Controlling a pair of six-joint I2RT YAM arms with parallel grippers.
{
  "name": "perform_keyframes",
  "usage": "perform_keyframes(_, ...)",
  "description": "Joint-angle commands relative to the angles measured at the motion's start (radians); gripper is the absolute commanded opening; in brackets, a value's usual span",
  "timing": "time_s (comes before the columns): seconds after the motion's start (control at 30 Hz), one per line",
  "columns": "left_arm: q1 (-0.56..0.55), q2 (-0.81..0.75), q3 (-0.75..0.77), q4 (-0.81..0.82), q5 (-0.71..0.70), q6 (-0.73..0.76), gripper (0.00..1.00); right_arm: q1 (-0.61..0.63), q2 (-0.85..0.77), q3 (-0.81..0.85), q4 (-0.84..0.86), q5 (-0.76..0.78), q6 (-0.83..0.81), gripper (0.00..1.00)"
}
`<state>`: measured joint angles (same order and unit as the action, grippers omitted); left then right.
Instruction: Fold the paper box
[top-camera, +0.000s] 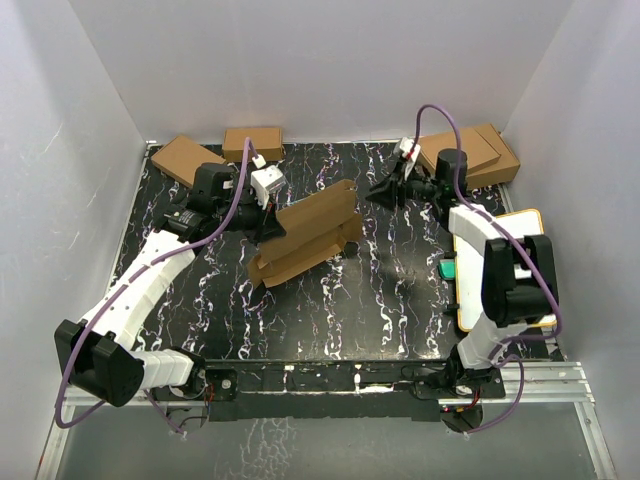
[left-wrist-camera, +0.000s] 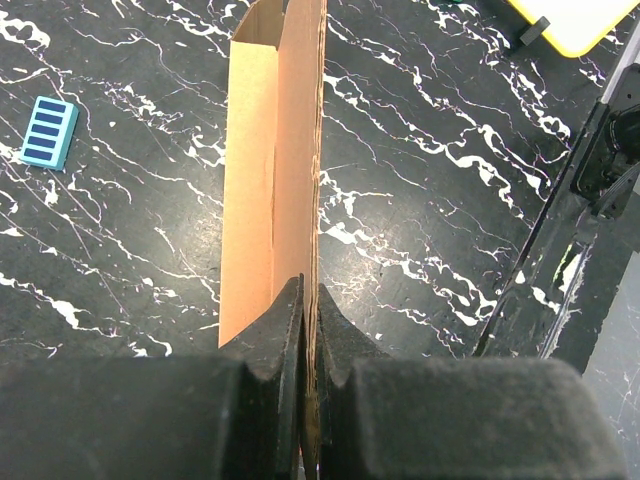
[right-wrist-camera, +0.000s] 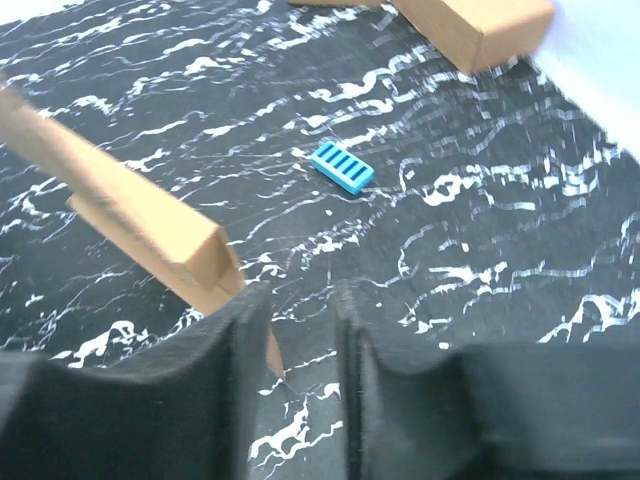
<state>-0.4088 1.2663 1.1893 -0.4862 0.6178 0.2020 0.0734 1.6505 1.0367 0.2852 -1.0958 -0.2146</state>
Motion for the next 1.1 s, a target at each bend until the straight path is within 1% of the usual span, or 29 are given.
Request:
perform_keyframes(0.0, -0.003, -0.003, 0.013, -0.022, 0.026, 0.013, 0.0, -0.008, 0.134, 0.124, -0.113, 0.153, 0.069, 0.31)
perform_keyframes(0.07, -0.004, -0.004, 0.012, -0.019, 0.029, 0.013, 0.0, -0.007, 0.175, 0.144, -0.122, 0.122, 0.059, 0.29)
perform_keyframes(0.17, -0.004, -0.002, 0.012, -0.017, 0.033, 0.011, 0.0, -0.002, 0.219, 0.149, -0.119, 0.046, 0.035, 0.29)
perform_keyframes(0.3, -0.004, 0.004, 0.019, -0.014, 0.036, 0.012, 0.0, 0.021, 0.261, 0.137, -0.12, -0.084, -0.036, 0.33)
perform_keyframes(0.37, -0.003, 0.008, 0.023, -0.016, 0.038, 0.013, 0.0, 0.037, 0.269, 0.123, -0.121, -0.119, -0.073, 0.36)
perform_keyframes(0.5, -0.003, 0.007, 0.022, -0.012, 0.041, 0.014, 0.0, 0.068, 0.273, 0.108, -0.123, -0.154, -0.14, 0.39)
perform_keyframes(0.63, -0.002, 0.005, 0.024, -0.015, 0.044, 0.014, 0.0, 0.074, 0.271, 0.1, -0.141, -0.191, -0.201, 0.43)
perform_keyframes(0.8, -0.004, -0.002, 0.024, -0.012, 0.044, 0.013, 0.0, 0.074, 0.261, 0.102, -0.243, -0.228, -0.333, 0.48)
perform_keyframes(1.0, -0.003, 0.0, 0.023, -0.012, 0.051, 0.011, 0.0, 0.074, 0.247, 0.073, -0.267, -0.285, -0.414, 0.51)
perform_keyframes(1.07, -0.003, 0.0, 0.023, -0.011, 0.053, 0.01, 0.0, 0.081, 0.245, 0.064, -0.254, -0.272, -0.423, 0.52)
